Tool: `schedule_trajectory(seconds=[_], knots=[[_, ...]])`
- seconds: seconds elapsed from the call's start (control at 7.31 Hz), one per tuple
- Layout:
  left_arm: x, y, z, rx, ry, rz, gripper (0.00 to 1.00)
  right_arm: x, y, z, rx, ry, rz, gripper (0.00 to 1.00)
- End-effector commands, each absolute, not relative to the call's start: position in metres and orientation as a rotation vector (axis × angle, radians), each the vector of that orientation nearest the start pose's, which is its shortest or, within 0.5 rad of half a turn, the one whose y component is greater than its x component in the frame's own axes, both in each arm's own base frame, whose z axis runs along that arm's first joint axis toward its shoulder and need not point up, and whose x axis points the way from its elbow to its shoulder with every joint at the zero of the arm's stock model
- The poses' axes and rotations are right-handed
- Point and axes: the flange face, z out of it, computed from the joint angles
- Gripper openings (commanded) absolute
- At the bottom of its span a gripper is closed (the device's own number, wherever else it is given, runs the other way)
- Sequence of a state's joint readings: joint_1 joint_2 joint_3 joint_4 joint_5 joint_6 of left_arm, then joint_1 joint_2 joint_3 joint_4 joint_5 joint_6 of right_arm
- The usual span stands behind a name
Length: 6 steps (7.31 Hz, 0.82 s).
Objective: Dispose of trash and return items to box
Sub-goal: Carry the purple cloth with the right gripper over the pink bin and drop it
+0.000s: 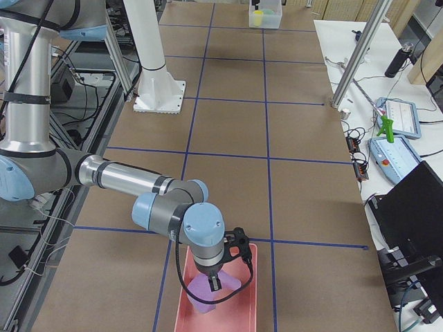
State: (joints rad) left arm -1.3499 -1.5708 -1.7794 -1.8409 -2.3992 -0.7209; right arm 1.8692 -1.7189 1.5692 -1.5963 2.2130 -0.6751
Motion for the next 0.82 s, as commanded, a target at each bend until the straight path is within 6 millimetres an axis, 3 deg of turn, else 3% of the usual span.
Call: schedule_trajectory(seconds=[0.0, 0.14, 0.27, 0.41, 0.68], knots=[[0.052, -0.503, 0.519, 0.039, 0.933, -0.266, 0.97, 0.185, -0.359, 0.789, 0.159, -0.654, -0.306, 0.0], [0.052, -0.503, 0.519, 0.039, 0.933, -0.266, 0.97, 0.181, -0.356, 0.799, 0.153, -0.688, -0.295, 0.0], [0.051, -0.503, 0.521, 0.04, 0.932, -0.263, 0.97, 0.178, -0.353, 0.804, 0.152, -0.713, -0.287, 0.1], [0.051, -0.503, 0.521, 0.038, 0.931, -0.262, 0.97, 0.177, -0.351, 0.807, 0.147, -0.72, -0.285, 0.99], [0.05, -0.497, 0.525, 0.047, 0.934, -0.259, 0.97, 0.175, -0.35, 0.81, 0.148, -0.74, -0.278, 1.0]])
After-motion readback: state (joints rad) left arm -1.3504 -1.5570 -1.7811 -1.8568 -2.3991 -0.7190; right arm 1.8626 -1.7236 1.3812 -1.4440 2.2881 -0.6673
